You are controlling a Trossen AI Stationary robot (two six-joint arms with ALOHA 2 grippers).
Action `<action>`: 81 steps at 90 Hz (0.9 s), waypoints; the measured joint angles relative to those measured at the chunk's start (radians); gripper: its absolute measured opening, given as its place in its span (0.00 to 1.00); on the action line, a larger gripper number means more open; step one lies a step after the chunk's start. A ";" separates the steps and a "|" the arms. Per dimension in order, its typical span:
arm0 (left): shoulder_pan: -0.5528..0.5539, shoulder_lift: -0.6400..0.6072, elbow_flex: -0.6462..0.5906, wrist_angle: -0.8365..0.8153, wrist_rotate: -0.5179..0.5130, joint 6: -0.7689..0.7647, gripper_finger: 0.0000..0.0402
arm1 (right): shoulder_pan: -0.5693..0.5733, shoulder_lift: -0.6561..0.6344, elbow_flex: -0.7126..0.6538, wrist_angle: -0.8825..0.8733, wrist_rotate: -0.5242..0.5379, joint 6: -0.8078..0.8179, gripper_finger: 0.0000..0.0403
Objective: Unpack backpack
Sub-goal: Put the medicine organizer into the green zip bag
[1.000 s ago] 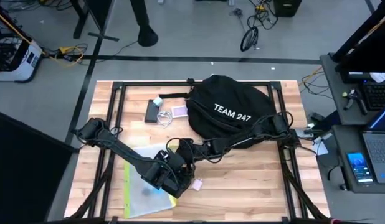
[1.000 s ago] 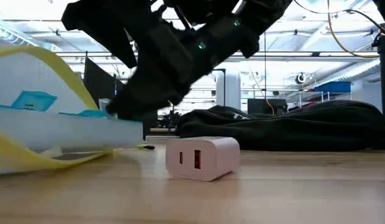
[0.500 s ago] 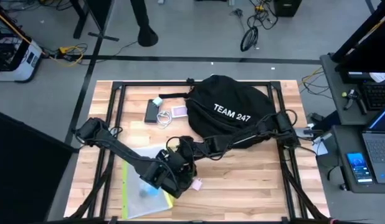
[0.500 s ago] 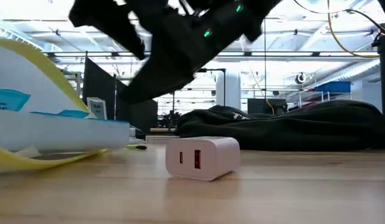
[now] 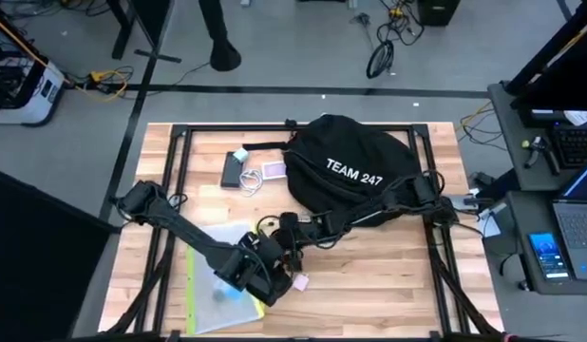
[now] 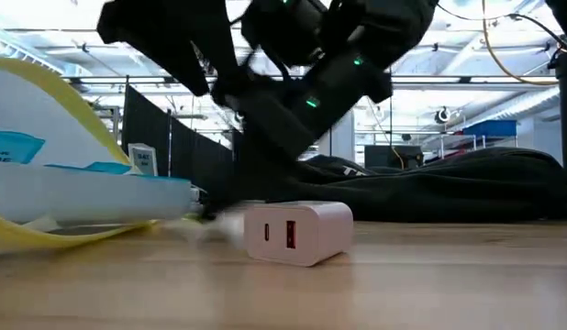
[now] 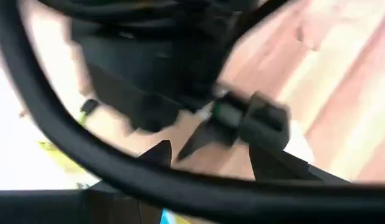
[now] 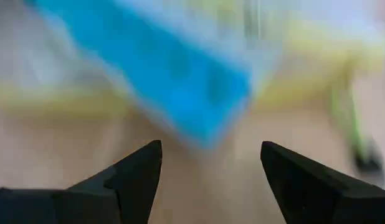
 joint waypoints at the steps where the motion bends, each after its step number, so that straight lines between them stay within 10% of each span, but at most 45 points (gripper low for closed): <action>1: -0.001 0.000 0.000 0.000 0.000 -0.001 0.50 | 0.000 0.001 0.001 0.021 0.000 0.002 0.64; 23: -0.005 -0.002 0.005 0.002 0.046 -0.006 0.50 | -0.009 0.093 0.083 0.246 0.053 -0.068 0.64; 54: -0.002 -0.004 0.013 0.032 0.018 0.030 0.50 | -0.018 -0.067 0.079 -0.128 0.069 -0.177 0.64; 81: -0.004 0.002 0.102 -0.021 0.006 0.074 0.50 | -0.021 -0.077 0.080 -0.082 0.038 -0.340 0.64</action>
